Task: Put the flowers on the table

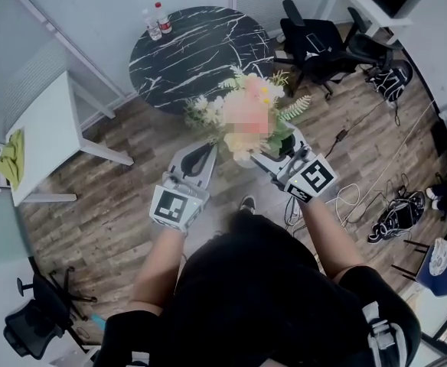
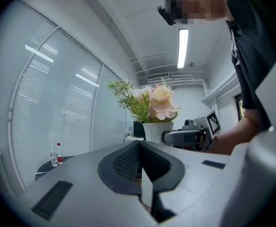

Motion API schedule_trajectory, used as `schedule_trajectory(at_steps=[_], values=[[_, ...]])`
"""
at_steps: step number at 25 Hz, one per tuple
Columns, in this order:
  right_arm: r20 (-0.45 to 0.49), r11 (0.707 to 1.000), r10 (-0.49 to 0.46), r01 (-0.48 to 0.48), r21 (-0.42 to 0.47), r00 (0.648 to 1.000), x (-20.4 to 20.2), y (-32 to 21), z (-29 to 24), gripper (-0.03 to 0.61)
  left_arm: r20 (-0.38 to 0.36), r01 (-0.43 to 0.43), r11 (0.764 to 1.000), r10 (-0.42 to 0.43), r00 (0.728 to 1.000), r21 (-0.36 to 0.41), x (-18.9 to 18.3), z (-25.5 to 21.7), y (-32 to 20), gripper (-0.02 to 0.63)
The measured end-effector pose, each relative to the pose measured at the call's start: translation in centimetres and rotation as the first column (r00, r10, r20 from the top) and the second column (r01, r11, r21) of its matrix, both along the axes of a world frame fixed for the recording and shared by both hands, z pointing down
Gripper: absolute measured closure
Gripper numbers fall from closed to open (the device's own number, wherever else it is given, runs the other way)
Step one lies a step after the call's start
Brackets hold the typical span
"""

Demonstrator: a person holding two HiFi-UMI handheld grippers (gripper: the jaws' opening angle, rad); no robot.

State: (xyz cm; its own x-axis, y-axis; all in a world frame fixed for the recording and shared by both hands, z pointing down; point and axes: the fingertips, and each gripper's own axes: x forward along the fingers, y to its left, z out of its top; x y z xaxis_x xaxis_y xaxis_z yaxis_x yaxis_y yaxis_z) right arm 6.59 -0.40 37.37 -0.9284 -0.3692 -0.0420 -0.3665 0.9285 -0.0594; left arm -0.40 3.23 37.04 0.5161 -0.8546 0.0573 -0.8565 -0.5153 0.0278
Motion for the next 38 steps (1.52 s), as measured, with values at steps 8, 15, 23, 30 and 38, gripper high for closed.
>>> schedule_trajectory(at_steps=[8,15,23,30,38], values=[[0.006,1.0,-0.028,0.028,-0.009,1.0,1.4,-4.7,0.3,0.25,0.006,0.035,0.999,-0.035,0.999,-0.005,1.4,0.3,-4.6,0.601],[0.01,0.999,-0.043,0.043,-0.015,0.999,2.4,-7.5,0.7,0.25,0.016,0.051,0.999,-0.051,0.999,-0.011,2.5,0.6,-7.2,0.601],[0.005,0.999,-0.046,0.046,-0.024,0.999,1.7,-10.9,1.4,0.25,0.011,0.055,0.998,-0.055,0.998,-0.019,1.8,1.3,-10.4,0.601],[-0.008,0.999,-0.023,0.023,-0.025,1.0,-0.4,-14.4,1.7,0.25,0.003,0.028,0.999,-0.028,1.0,-0.016,-0.4,1.7,-14.3,0.601],[0.013,1.0,0.001,-0.001,-0.026,1.0,-4.3,-19.2,1.1,0.25,-0.007,0.0,1.0,0.0,1.0,-0.017,-4.4,1.8,-19.4,0.601]])
